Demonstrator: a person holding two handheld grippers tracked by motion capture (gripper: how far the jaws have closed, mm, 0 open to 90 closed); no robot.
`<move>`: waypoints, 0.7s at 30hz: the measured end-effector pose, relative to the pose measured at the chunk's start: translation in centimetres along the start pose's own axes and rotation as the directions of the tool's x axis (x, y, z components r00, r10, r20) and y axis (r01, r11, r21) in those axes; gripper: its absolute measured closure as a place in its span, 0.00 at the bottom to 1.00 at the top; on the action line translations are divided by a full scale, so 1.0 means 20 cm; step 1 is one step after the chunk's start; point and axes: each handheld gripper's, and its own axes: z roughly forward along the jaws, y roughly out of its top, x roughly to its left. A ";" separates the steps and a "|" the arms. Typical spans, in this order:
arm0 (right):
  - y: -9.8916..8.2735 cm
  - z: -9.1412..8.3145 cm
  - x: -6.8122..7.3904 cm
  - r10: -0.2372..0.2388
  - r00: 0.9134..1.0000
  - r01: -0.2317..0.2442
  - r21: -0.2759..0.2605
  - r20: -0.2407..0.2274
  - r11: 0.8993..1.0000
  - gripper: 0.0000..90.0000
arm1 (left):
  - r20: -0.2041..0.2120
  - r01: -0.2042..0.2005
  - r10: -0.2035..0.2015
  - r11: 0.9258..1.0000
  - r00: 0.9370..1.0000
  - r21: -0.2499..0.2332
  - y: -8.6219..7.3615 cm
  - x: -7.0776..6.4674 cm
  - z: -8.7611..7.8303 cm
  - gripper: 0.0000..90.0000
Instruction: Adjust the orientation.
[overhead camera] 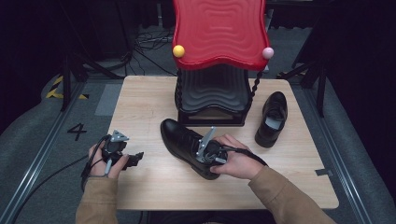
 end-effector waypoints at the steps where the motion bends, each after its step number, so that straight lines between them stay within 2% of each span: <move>1: 0.00 0.00 0.00 0.001 1.000 -0.001 0.002 0.013 1.000 0.80 | -0.001 0.002 -0.002 1.000 1.000 -0.004 0.00 0.00 0.00 0.24; 3: 0.00 -0.01 0.00 -0.004 1.000 0.004 -0.018 -0.012 1.000 0.85 | -0.003 0.000 0.000 1.000 1.000 -0.004 0.00 0.00 0.00 0.24; 7: 0.01 -0.01 -0.01 -0.007 0.999 0.007 -0.010 -0.033 1.000 0.91 | -0.002 0.000 0.000 1.000 1.000 -0.004 0.00 0.00 0.00 0.24; 8: 0.01 -0.01 0.00 0.011 0.999 -0.011 -0.004 -0.033 1.000 0.91 | -0.003 0.000 0.000 1.000 1.000 -0.005 0.00 0.00 0.00 0.24; 9: 0.01 -0.01 0.00 -0.001 1.000 0.001 -0.007 -0.031 1.000 0.92 | -0.002 0.003 -0.003 1.000 1.000 -0.005 0.00 0.00 0.00 0.24; 12: 0.01 -0.01 0.02 0.008 1.000 -0.008 -0.009 -0.019 1.000 0.93 | -0.005 0.000 0.000 1.000 1.000 -0.004 0.00 0.00 0.00 0.24; 17: 0.00 -0.03 0.07 -0.005 1.000 0.003 -0.070 -0.023 0.998 0.92 | -0.003 -0.001 0.000 1.000 1.000 -0.003 0.00 0.01 0.00 0.24; 21: -0.01 -0.06 0.11 -0.024 1.000 0.023 -0.083 -0.013 0.996 0.92 | -0.001 0.005 -0.005 1.000 1.000 -0.006 0.00 0.01 0.00 0.24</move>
